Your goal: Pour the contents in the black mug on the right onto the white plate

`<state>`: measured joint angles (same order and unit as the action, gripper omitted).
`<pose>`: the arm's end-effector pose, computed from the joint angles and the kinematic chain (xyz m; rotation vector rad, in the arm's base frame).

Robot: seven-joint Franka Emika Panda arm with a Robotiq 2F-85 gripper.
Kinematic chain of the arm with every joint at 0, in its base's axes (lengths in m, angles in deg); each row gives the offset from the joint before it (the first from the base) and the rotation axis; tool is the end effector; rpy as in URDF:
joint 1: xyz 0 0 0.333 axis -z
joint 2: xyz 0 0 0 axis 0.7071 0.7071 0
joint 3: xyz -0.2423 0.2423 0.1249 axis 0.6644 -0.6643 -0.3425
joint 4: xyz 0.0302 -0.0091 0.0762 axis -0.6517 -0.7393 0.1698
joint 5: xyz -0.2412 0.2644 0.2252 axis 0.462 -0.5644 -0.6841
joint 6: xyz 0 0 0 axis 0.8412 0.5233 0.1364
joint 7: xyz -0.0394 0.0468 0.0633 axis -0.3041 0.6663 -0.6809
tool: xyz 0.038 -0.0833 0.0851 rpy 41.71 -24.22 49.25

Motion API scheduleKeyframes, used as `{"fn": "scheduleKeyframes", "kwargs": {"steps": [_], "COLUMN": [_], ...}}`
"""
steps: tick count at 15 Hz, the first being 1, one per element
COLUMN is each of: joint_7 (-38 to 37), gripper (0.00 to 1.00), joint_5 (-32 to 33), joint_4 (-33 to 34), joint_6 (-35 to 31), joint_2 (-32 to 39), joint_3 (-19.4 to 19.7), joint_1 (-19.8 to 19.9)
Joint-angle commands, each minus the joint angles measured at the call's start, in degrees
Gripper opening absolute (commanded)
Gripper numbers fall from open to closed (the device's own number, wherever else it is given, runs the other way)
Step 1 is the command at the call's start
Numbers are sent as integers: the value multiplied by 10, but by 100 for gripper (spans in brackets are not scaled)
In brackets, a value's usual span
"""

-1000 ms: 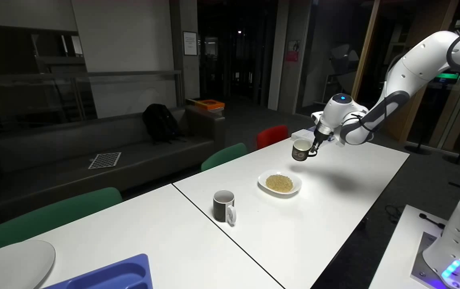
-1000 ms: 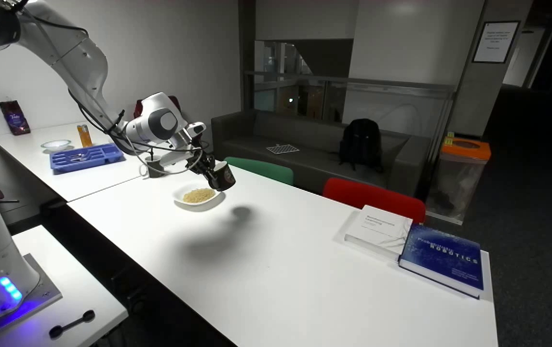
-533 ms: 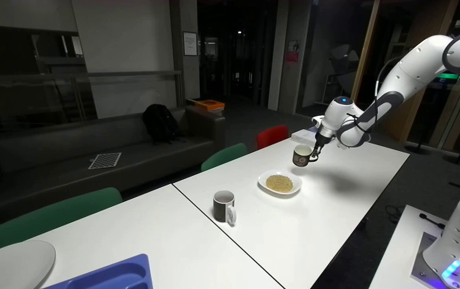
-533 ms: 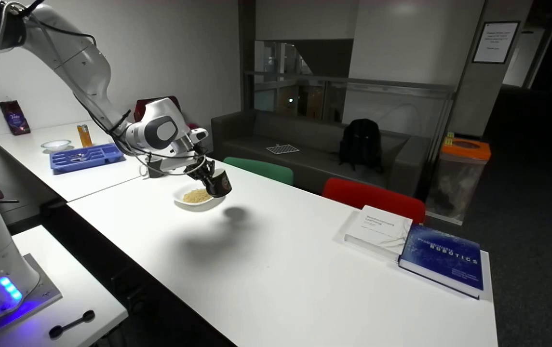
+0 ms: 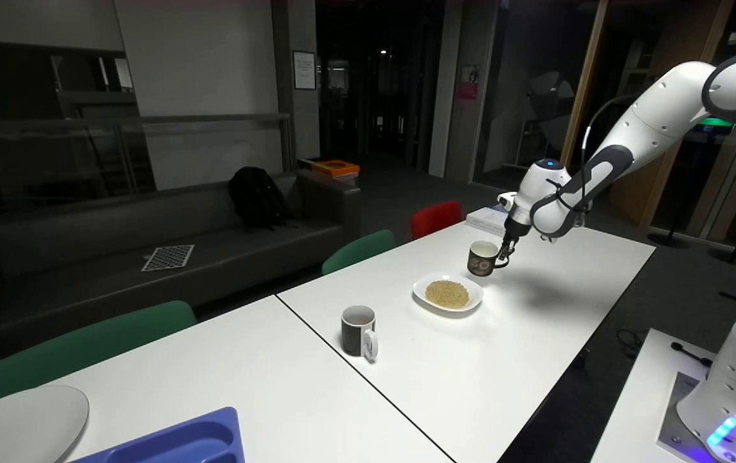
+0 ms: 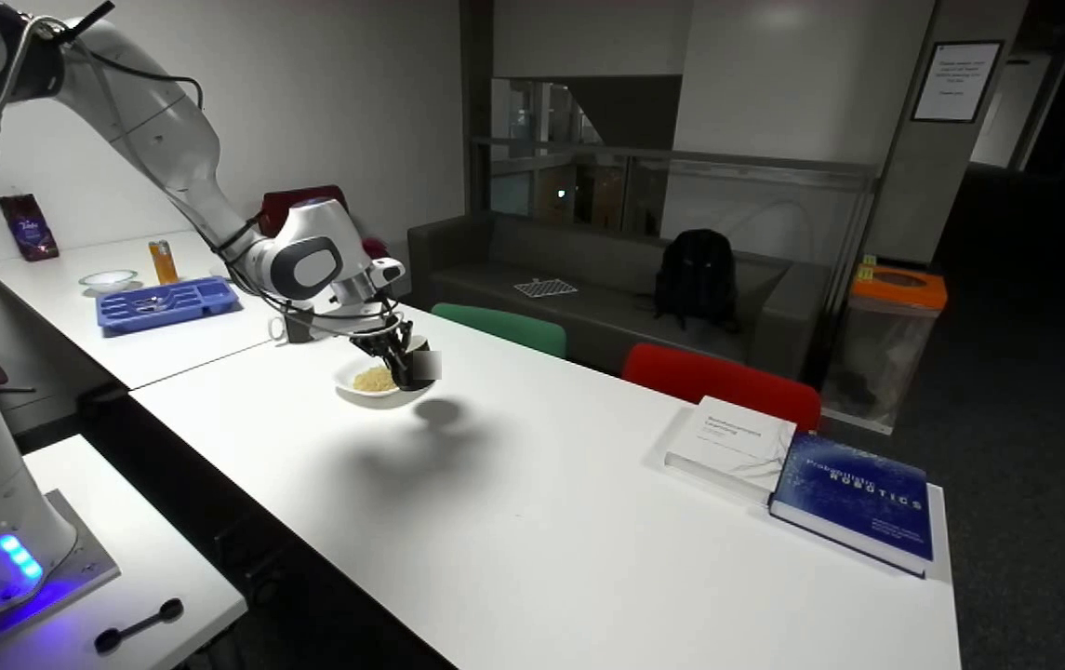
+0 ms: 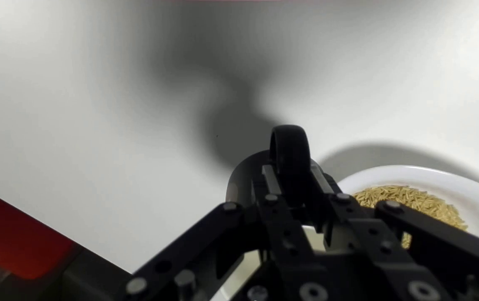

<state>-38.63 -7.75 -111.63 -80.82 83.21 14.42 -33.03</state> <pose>0.5558 -0.1414 0.2688 2.7935 0.6932 0.3836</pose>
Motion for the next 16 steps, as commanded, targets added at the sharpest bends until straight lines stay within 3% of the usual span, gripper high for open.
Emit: {"fn": "scheduleKeyframes", "kwargs": {"steps": [1, 16], "joint_7": [59, 131], "gripper": [5, 5], "joint_5": [-48, -112], "joint_4": [-2, 28], "joint_6": [11, 46], "joint_2": [-10, 21], "joint_3": [-24, -32], "joint_1": [31, 60]}}
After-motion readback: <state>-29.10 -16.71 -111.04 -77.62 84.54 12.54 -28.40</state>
